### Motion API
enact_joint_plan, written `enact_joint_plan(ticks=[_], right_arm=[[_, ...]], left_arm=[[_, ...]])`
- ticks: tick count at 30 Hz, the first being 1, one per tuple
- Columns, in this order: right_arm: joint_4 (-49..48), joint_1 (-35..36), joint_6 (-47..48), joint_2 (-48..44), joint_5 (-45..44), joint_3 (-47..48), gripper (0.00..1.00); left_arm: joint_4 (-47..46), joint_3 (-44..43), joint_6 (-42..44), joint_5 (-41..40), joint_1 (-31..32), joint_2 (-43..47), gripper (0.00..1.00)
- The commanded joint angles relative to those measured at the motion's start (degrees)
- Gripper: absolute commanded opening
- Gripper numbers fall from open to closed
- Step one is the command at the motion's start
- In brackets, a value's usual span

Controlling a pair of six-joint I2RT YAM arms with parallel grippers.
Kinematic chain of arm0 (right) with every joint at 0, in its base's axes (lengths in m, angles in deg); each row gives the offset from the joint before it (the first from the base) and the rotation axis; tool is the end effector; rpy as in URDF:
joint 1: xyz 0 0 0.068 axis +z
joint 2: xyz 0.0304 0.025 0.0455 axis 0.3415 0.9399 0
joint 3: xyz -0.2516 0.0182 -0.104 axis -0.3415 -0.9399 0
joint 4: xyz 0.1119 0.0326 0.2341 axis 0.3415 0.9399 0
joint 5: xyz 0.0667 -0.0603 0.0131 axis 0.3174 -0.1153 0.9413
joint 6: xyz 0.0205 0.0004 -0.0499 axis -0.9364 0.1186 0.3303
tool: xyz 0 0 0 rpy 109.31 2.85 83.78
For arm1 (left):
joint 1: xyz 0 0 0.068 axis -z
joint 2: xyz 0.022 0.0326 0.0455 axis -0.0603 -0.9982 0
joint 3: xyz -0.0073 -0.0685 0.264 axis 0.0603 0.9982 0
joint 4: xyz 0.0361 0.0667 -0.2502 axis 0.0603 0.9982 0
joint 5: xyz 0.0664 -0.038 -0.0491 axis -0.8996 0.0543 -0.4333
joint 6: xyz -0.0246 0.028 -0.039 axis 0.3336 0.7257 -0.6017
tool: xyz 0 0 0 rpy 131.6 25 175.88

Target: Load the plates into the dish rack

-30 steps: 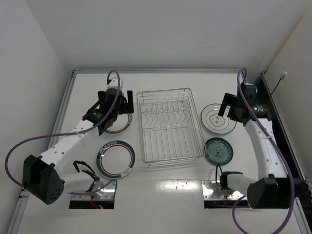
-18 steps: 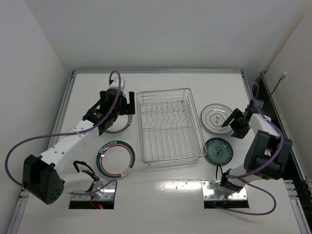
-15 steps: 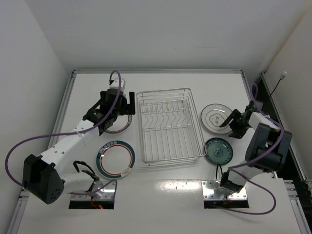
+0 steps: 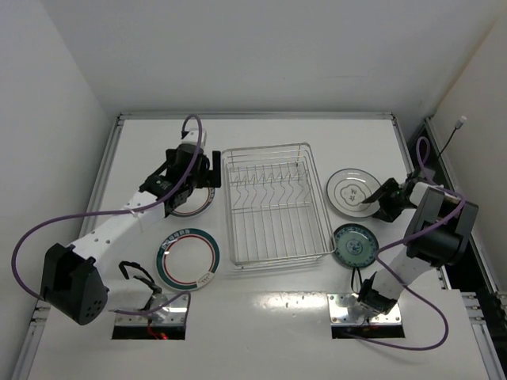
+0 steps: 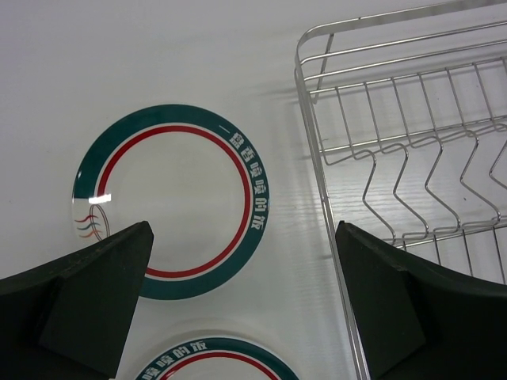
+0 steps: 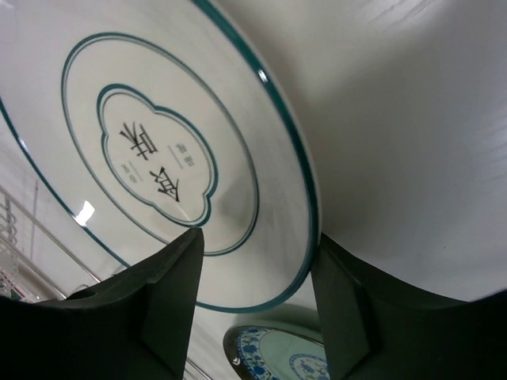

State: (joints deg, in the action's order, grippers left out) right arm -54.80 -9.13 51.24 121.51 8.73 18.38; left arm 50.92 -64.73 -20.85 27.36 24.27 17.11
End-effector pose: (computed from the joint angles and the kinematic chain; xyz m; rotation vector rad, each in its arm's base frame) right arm 0.2725 -0.1372 0.1304 1.2900 2.4008 0.5096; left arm 0.2546 -0.1197 0.3020 -0.0642 2.1124 -0.1053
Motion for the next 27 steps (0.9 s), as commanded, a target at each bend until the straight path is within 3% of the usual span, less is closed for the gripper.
enact_joint_plan(ticks=[1,3,6,11,15,16,17,23,25,27], right_arm=[[-2.94,0.62,-1.76,1.86,1.05,4.07,0.51],[0.11,1.15,-2.28,3.62,-0.36,6.44,0.43],[1.97,1.15,-2.81,4.94,-0.36,8.37,0.42],[2.51,1.15,-2.81,6.00,-0.36,9.52,0.30],[3.56,2.20,-2.81,6.71,-0.36,10.92,0.32],[4.69,2.73,-2.21,7.31,-1.15,11.80,0.40],[4.71,2.74,-2.20,7.32,-1.15,11.81,0.42],[6.62,4.49,-2.20,9.78,-2.30,15.05,0.42],[7.25,5.11,-2.20,10.57,-2.30,16.46,0.37],[7.25,5.72,-2.20,11.28,-0.98,16.47,0.26]], left_arm=[[-0.59,-2.36,0.52,-0.16,0.49,-0.22,1.00],[-0.07,-2.36,0.52,-0.69,0.49,-0.22,1.00],[-0.07,-2.36,0.52,-0.69,0.49,-0.22,1.00],[-0.07,-2.36,0.52,-0.69,0.49,-0.22,1.00],[-0.07,-2.36,0.52,-0.69,0.49,-0.22,1.00],[-0.07,-2.36,0.52,-0.69,0.49,-0.22,1.00],[-0.07,-2.36,0.52,-0.69,0.49,-0.22,1.00],[-0.07,-2.36,0.52,-1.22,0.49,-0.22,1.00],[0.46,-2.36,0.52,-1.74,0.49,-0.22,1.00],[0.46,-2.36,0.52,-1.75,0.49,-0.22,1.00]])
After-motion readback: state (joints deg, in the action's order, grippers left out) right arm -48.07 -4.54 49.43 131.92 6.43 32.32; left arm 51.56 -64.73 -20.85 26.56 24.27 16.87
